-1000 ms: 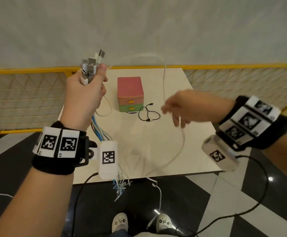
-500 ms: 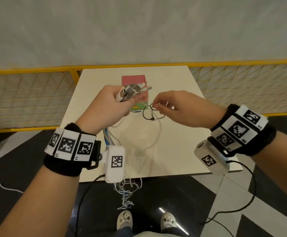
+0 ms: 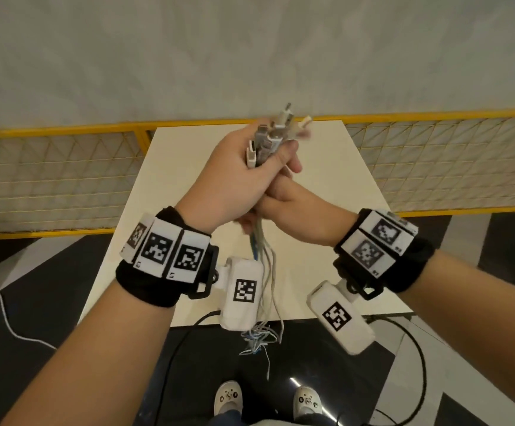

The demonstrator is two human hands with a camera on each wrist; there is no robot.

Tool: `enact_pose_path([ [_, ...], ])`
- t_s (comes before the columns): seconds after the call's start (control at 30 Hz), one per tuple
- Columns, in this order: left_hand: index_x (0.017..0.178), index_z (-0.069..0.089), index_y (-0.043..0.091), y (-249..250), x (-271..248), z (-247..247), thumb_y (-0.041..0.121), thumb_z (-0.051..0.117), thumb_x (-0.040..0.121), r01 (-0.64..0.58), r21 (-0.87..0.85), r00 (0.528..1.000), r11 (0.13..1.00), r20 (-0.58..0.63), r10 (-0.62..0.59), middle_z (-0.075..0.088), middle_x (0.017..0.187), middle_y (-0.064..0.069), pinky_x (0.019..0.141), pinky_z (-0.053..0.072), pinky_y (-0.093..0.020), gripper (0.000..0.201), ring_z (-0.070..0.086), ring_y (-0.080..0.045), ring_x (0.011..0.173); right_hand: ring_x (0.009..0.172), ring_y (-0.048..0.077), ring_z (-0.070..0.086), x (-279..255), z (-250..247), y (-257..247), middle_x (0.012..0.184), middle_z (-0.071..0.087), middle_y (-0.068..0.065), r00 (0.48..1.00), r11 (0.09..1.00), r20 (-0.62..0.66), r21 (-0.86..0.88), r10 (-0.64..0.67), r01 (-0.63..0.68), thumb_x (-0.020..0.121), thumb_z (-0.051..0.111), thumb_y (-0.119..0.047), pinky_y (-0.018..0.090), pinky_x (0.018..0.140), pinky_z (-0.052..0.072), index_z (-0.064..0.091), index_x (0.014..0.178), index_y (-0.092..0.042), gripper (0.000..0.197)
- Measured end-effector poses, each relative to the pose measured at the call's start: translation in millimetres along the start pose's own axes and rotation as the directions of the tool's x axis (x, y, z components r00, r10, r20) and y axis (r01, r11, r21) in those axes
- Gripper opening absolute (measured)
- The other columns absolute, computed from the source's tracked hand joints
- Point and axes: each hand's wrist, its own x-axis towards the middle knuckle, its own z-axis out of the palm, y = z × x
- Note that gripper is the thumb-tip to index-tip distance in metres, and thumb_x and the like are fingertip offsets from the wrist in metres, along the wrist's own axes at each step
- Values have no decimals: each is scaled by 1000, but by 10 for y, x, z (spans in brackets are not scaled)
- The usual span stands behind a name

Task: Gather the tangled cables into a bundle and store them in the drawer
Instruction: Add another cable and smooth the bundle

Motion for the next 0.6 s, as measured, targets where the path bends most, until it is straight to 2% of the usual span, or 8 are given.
enact_pose_path([
  [0.07,138,47,25,-37,-17,-25,11,59,97,-43,-164,999,985,-35,37,66,77,-9,72,58,-27,44,69,-26,71,48,11,41,-42,91,16,57,46,-3,999,988,28,149,38,-42,101,33,-6,26,53,48,43,77,-10,27],
  [0.1,140,42,28,-59,-30,-34,11,60,96,-45,-218,999,975,-34,38,65,77,-12,73,59,-33,50,68,-30,71,45,10,35,-62,115,37,54,41,-5,998,977,52,205,46,-56,103,31,-10,25,48,41,38,72,-12,31],
  [0.17,130,48,19,-94,-47,-31,12,64,93,-27,-270,999,962,-35,18,62,78,-8,72,59,-37,41,67,-29,70,42,11,33,-84,116,55,53,39,-3,995,958,90,280,33,-57,101,33,-17,25,46,36,38,70,-11,32],
  [0.3,99,47,8,-127,-61,18,10,68,88,18,-297,1000,955,5,-17,61,65,3,80,60,-42,24,71,-24,72,43,17,44,-90,46,68,54,42,0,994,878,105,472,30,-76,89,41,-14,29,50,48,45,68,-8,22],
  [0.4,95,47,7,-128,-41,-29,5,68,89,-46,-312,996,949,52,66,60,74,-6,76,57,-45,22,69,-26,73,44,16,25,-118,46,69,54,28,1,993,875,96,472,70,-107,89,42,-19,26,43,29,38,63,-12,27],
  [0.47,92,52,7,-95,-23,-64,16,63,92,-93,-302,992,949,49,113,58,75,-9,72,53,-43,14,65,-28,71,45,15,23,-125,41,75,56,25,1,993,899,92,425,74,-106,91,42,-24,28,46,23,34,62,-14,31],
  [0.53,74,51,8,-62,10,-72,25,47,101,-84,-245,994,966,40,97,54,71,-8,73,49,-35,33,60,-21,69,44,17,30,-114,25,69,57,26,2,995,914,94,399,45,-79,93,40,-25,29,47,38,37,64,-14,31],
  [0.6,66,49,7,-47,53,-85,19,36,107,-80,-105,991,991,102,90,57,77,-9,75,42,-20,44,56,-8,70,46,18,41,-95,4,65,57,31,1,994,912,104,406,22,-63,93,40,-23,32,58,51,42,67,-12,28],
])
